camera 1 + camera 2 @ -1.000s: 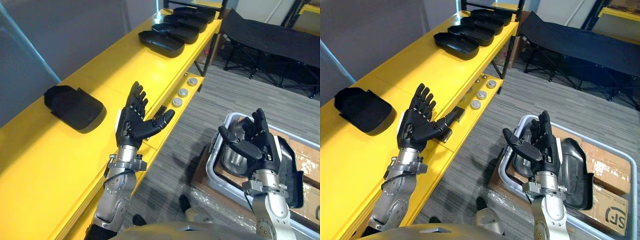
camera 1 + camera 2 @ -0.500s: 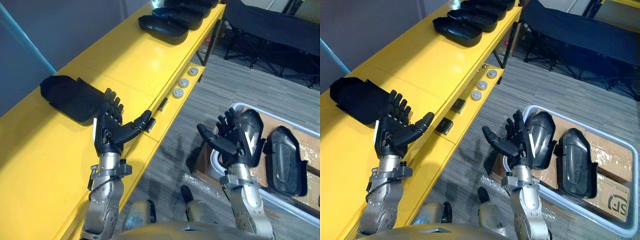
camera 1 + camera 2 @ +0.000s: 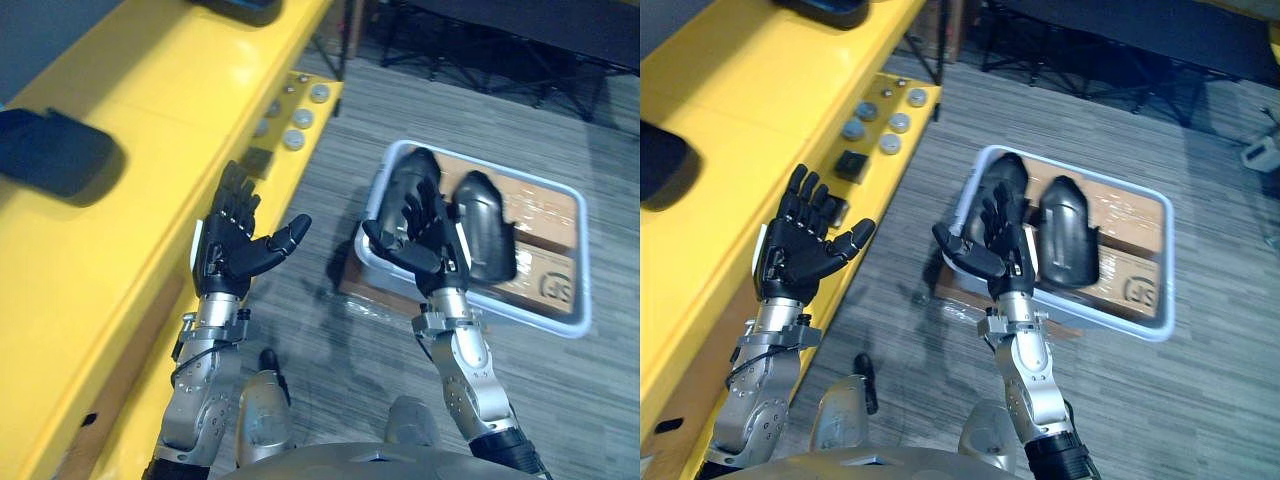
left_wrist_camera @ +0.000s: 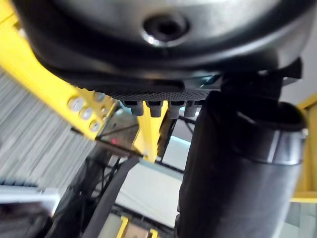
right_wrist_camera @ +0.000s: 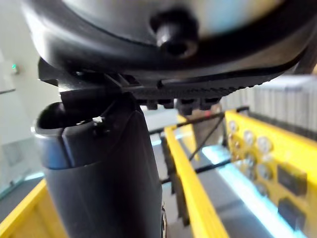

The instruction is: Walk over and take three plastic housings, then place them on the shelf

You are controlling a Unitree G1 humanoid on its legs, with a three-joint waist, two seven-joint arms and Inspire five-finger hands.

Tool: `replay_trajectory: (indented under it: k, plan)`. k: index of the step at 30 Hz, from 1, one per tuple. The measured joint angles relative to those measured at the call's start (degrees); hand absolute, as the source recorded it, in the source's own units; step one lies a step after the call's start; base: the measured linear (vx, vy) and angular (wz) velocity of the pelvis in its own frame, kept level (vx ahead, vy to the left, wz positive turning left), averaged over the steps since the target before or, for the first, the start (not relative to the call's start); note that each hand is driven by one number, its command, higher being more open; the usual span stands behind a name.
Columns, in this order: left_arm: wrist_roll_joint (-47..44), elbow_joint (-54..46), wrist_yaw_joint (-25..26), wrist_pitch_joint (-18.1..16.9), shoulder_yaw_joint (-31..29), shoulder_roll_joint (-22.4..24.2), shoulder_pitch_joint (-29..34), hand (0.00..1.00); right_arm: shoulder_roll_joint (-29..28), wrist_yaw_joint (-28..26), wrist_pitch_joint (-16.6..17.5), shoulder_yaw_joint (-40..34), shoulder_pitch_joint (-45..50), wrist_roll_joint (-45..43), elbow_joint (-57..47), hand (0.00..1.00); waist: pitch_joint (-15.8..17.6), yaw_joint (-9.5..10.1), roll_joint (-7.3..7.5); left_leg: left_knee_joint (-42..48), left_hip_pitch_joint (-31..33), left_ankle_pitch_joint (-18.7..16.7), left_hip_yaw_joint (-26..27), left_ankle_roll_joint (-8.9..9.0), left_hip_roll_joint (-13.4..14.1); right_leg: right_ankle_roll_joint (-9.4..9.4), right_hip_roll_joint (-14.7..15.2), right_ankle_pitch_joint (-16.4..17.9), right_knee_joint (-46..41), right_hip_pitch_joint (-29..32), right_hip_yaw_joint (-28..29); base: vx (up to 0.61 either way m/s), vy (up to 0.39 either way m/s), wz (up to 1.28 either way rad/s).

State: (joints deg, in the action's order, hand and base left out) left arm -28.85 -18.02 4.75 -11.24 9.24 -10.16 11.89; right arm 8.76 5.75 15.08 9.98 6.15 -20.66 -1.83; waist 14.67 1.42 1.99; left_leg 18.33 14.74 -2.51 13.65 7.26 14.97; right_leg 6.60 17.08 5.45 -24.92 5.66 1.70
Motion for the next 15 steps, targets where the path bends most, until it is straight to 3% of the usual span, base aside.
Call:
replay_trajectory:
  k: [1, 2, 3, 4, 5, 6, 7, 8, 9, 10, 12, 15]
  plan:
    - [-2.2, 1.2, -0.5, 0.4, 0.5, 0.2, -0.3, 1.00, 0.0, 0.1, -0.6, -1.1, 1.4, 0.1, 0.5, 1.00, -1.4, -0.74, 0.70, 0.1, 1.1, 2.1, -1.2, 2.11, 0.9, 5.32, -0.8, 3.3, 2.8, -0.7, -1.4, -0.07, -0.600, -0.42]
    - [-3.5, 2.4, -0.5, 0.4, 0.8, 1.5, -0.2, 1.00, 0.5, 0.0, -1.4, -2.6, 1.4, 0.0, 1.0, 1.00, -2.0, -0.70, -0.17, -0.9, 1.2, 3.6, -3.0, 2.56, 2.7, 6.74, -2.7, 5.3, 5.3, -1.6, -3.4, -0.02, -0.640, -0.54]
    - [-5.3, 3.8, -0.4, 1.4, 2.2, 3.4, 0.1, 1.00, 1.6, 0.5, -2.4, -5.2, 1.6, -0.2, 1.0, 1.00, -2.5, -1.57, -2.20, -1.8, 1.6, 5.2, -6.3, 1.10, 4.9, 5.88, -5.6, 6.5, 7.8, -2.3, -5.4, -0.02, -0.418, -0.44]
    - [-6.0, 4.6, -0.4, 2.3, 3.1, 4.3, 0.0, 1.00, 2.2, 0.7, -2.5, -6.4, 2.1, -0.3, 1.1, 1.00, -2.6, -2.58, -3.20, -1.8, 1.9, 6.5, -7.5, -0.61, 5.7, 5.71, -6.8, 6.6, 8.2, -2.9, -6.0, -0.03, -0.446, -0.04]
    - [-6.9, 4.8, -0.4, 3.9, 4.7, 5.4, 0.9, 1.00, 2.8, 1.1, -3.4, -9.4, 3.2, -0.3, 1.1, 1.00, -2.7, -4.22, -3.82, -2.0, 1.4, 9.7, -8.7, -4.76, 6.5, 5.57, -8.3, 6.5, 8.0, -4.3, -6.9, -0.01, -0.203, 0.19]
    - [-7.0, 4.8, -0.6, 4.0, 5.5, 5.5, 1.8, 1.00, 2.9, 1.1, -3.7, -10.6, 3.8, -0.3, 1.1, 1.00, -2.7, -4.58, -3.84, -2.1, 0.6, 11.4, -8.6, -6.45, 7.0, 5.27, -8.8, 6.3, 8.0, -5.1, -7.2, -0.03, -0.383, -0.01]
    - [-7.0, 4.7, -1.7, 4.2, 6.4, 5.6, 3.5, 1.00, 3.1, 1.0, -3.6, -12.9, 5.5, -0.3, 0.5, 1.00, -3.2, -4.75, -3.78, -3.5, -1.8, 16.0, -7.5, -6.93, 7.9, 3.79, -9.7, 6.1, 8.2, -6.2, -8.0, -0.04, -0.299, -0.20]
    - [-7.0, 4.7, -1.9, 4.1, 6.6, 5.7, 3.8, 1.00, 3.4, 1.0, -3.6, -13.7, 6.2, -0.3, 0.0, 1.00, -3.5, -4.72, -3.76, -3.7, -2.3, 16.8, -7.4, -6.54, 7.7, 2.53, -9.7, 6.1, 8.5, -6.4, -8.0, -0.03, -0.309, -0.32]
    - [-7.0, 4.7, -2.3, 4.1, 6.7, 5.9, 4.0, 1.00, 4.1, 0.9, -3.4, -14.5, 6.8, -0.4, -0.4, 1.00, -4.1, -4.63, -3.84, -3.2, -2.3, 15.0, -7.5, -4.85, 7.0, 0.91, -9.3, 6.1, 9.9, -6.4, -8.1, 0.01, -0.117, -0.50]
    - [-6.9, 4.3, -2.7, 4.1, 6.7, 5.9, 3.9, 1.00, 5.7, 0.9, -3.4, -15.7, 6.3, -0.5, -0.3, 1.00, -5.2, -4.27, -5.54, -1.5, -2.1, 9.0, -8.9, -2.24, 3.9, -0.49, -9.2, 5.4, 12.1, -5.8, -7.4, 0.02, -0.061, -0.49]
    - [-6.4, 3.9, -2.8, 4.1, 6.5, 5.9, 3.8, 1.00, 6.2, 0.9, -3.5, -16.7, 6.2, -0.7, 1.1, 1.00, -5.8, -4.24, -6.53, -1.4, -2.9, 3.5, -10.1, -2.60, 0.8, -0.54, -9.1, 4.7, 12.0, -4.6, -6.8, 0.00, 0.050, -0.27]
    - [-6.4, 4.0, -3.6, 4.5, 5.4, 5.6, 3.8, 1.00, 6.3, 1.2, -4.3, -16.7, 4.4, -0.7, 5.9, 1.00, -5.8, -3.35, -6.62, -2.6, -5.0, -1.4, -11.3, -1.56, -0.5, 0.23, -9.3, 4.2, 12.0, -4.6, -6.1, -0.04, 0.085, -0.13]
